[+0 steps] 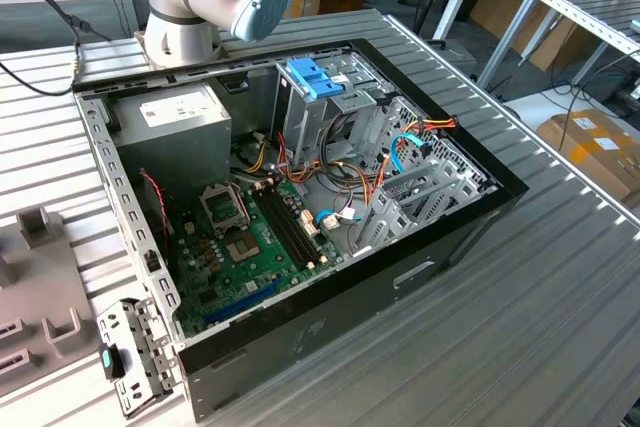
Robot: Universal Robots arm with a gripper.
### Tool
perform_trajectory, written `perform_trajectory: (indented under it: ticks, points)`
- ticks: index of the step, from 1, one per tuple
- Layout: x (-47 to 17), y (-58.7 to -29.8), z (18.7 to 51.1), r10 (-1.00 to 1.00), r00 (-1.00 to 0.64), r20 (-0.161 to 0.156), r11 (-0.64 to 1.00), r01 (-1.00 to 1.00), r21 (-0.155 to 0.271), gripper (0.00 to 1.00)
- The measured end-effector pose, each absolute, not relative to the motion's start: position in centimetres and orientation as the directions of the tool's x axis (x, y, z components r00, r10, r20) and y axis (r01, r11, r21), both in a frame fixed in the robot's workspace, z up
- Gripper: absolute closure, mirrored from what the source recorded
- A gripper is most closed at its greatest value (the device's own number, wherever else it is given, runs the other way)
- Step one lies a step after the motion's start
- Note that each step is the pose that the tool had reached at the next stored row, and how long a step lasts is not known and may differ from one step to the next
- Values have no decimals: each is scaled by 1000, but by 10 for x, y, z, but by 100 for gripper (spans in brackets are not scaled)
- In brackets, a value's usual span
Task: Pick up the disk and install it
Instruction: 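Pick up the disk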
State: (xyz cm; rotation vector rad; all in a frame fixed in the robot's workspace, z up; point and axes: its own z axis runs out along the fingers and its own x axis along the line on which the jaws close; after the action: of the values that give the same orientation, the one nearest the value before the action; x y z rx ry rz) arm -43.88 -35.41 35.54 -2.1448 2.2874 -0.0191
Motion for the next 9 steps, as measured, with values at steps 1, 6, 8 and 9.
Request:
perform_trajectory:
  ticks: [1, 6, 8, 9]
  points:
    - [-437, -354, 355, -998, -64, 4, 64, -998, -13, 89]
    - [-435, -354, 348, -998, -64, 4, 64, -998, -13, 89]
    - [-435, -354, 348, -998, -64, 4, 64, -998, -13, 89]
    - [-435, -354, 347, -998, -64, 4, 64, -998, -13, 89]
